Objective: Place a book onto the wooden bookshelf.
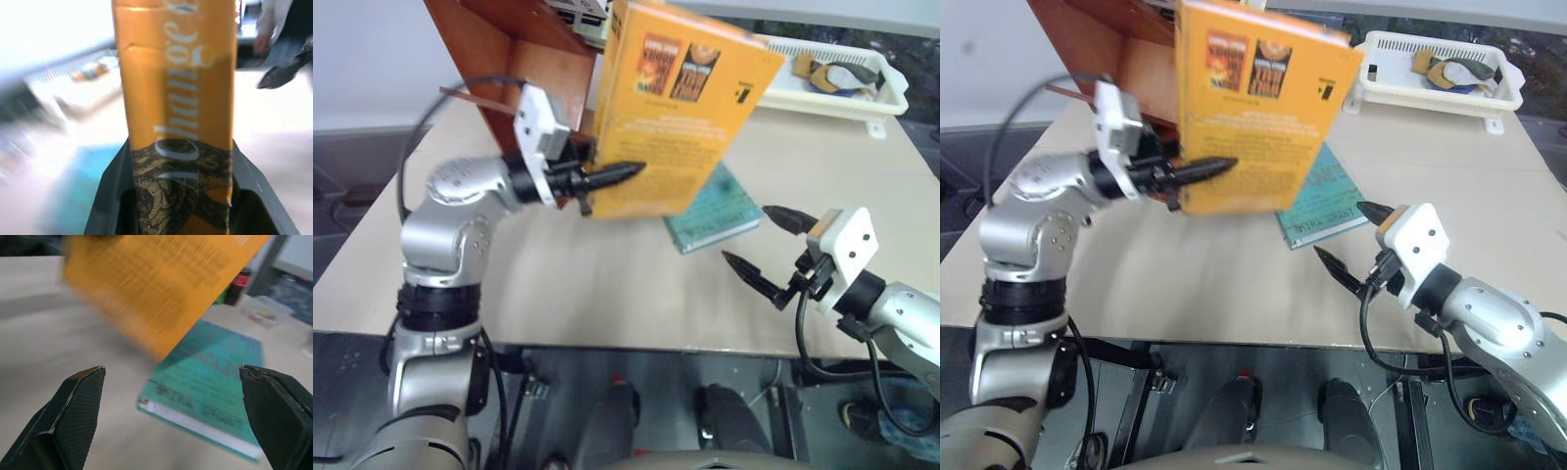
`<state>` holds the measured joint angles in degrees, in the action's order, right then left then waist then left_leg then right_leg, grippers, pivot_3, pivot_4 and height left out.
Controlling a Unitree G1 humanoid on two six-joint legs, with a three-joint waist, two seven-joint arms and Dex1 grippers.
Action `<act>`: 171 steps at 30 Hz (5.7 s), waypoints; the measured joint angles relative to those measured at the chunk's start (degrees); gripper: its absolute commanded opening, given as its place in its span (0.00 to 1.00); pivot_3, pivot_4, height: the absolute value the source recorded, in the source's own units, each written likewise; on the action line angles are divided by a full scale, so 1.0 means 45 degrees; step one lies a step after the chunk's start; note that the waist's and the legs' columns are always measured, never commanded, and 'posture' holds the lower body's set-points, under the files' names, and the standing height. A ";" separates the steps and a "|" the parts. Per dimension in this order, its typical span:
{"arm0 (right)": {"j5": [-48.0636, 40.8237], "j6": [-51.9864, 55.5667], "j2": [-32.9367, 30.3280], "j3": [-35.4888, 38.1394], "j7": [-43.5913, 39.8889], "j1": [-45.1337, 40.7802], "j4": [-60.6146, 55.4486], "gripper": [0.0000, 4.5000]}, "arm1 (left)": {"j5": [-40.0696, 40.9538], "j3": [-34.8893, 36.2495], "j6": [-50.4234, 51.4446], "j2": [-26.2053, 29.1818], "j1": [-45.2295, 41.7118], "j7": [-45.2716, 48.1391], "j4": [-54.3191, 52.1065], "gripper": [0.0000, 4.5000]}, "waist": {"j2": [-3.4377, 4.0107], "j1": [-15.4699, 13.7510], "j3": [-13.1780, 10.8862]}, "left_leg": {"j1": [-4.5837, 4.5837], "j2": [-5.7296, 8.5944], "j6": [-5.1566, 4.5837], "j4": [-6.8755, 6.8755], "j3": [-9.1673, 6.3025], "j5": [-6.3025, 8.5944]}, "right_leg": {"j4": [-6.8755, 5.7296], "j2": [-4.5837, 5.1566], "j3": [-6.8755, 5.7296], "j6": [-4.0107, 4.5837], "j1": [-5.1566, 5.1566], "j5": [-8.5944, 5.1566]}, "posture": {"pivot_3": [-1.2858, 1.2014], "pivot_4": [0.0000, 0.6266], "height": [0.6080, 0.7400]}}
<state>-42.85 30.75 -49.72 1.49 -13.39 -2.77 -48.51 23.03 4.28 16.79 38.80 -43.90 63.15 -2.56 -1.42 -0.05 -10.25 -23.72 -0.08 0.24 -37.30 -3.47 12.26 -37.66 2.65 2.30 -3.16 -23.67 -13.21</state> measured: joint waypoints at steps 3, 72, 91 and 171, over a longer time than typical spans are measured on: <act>0.0442 0.0017 0.0542 -0.0255 -0.0601 -0.0376 0.0491 1.00 | -0.1472 -0.0003 -0.5655 0.1377 -0.2615 0.1700 0.3750 0.24 | -0.0002 0.0050 -0.0001 | -0.0008 0.0001 -0.0002 0.0003 0.0007 0.0001 | 0.0008 -0.0008 0.0002 0.0000 -0.0008 0.0000 | 0.52 0.24 1.00; -0.0507 0.2052 0.2111 0.1273 -0.0260 -0.2977 -0.0608 1.00 | -1.2752 -0.4995 -1.2389 0.4370 -0.8089 -0.7409 1.7447 0.25 | -0.0049 0.0549 -0.0029 | 0.0024 -0.0018 -0.0037 -0.0012 0.0026 0.0022 | -0.0081 -0.0020 0.0005 -0.0079 -0.0014 0.0023 | 0.52 0.24 1.00; -0.0155 0.2048 0.2365 0.1130 -0.0434 -0.2959 -0.0592 1.00 | -1.3587 -0.5356 -1.1314 0.5542 -0.8246 -0.7714 1.7771 0.25 | -0.0070 0.0623 -0.0040 | 0.0000 -0.0031 -0.0037 -0.0004 0.0036 0.0023 | -0.0072 -0.0031 0.0011 -0.0076 -0.0050 0.0024 | 0.52 0.24 1.00; -0.1199 0.3001 0.1372 0.3089 0.0701 -0.0860 -0.2051 1.00 | -0.1549 0.0744 -0.4886 -0.6865 0.1012 -0.8772 0.4701 0.04 | -0.0073 0.0175 0.0032 | -0.0007 -0.0055 -0.0037 -0.0122 0.0016 0.0022 | -0.0041 -0.0085 0.0040 -0.0078 0.0021 0.0086 | 0.52 0.24 1.00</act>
<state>-48.24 44.26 -43.55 15.40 -10.24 -6.64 -57.74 16.06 7.63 -5.19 7.91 -39.34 23.68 18.59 -1.75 0.73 -10.10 -23.75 -0.32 0.08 -37.85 -3.40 12.36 -37.84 2.27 2.48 -3.51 -23.58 -12.82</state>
